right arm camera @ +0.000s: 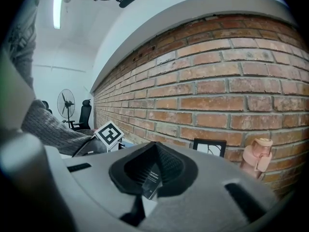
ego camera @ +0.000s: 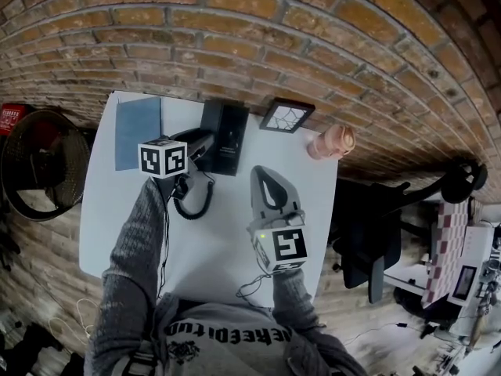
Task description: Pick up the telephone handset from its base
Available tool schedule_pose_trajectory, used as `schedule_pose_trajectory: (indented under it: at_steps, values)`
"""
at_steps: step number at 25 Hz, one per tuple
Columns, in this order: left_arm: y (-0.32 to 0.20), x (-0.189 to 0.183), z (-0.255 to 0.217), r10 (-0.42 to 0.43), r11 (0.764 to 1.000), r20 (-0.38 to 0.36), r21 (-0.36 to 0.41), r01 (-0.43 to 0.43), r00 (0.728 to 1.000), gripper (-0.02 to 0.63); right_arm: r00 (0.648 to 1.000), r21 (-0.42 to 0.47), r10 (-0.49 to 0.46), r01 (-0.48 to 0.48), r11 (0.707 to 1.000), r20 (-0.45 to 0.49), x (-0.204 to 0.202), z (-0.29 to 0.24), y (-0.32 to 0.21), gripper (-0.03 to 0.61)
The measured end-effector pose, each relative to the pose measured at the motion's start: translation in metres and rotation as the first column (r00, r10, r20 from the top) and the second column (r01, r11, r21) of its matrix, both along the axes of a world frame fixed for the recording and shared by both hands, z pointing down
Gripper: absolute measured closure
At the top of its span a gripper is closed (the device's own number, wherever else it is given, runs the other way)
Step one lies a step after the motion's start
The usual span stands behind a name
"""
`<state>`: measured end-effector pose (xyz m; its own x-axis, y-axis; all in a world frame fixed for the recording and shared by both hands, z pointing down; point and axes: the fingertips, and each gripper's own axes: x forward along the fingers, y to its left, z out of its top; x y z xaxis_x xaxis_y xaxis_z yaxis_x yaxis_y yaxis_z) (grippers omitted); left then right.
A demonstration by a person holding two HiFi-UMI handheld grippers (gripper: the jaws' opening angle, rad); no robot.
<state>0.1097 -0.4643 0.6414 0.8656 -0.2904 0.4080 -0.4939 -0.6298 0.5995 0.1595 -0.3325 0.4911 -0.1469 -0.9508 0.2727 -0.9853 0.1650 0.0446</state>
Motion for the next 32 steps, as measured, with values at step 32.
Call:
schedule_pose_trajectory:
  at_steps: [32]
  values:
    - [0.015,-0.035,-0.078,-0.083,0.993,-0.093,0.081,0.091,0.992,0.546,0.999,0.089,-0.032,0.033,0.995,-0.014,-0.011,-0.023,-0.003,0.572]
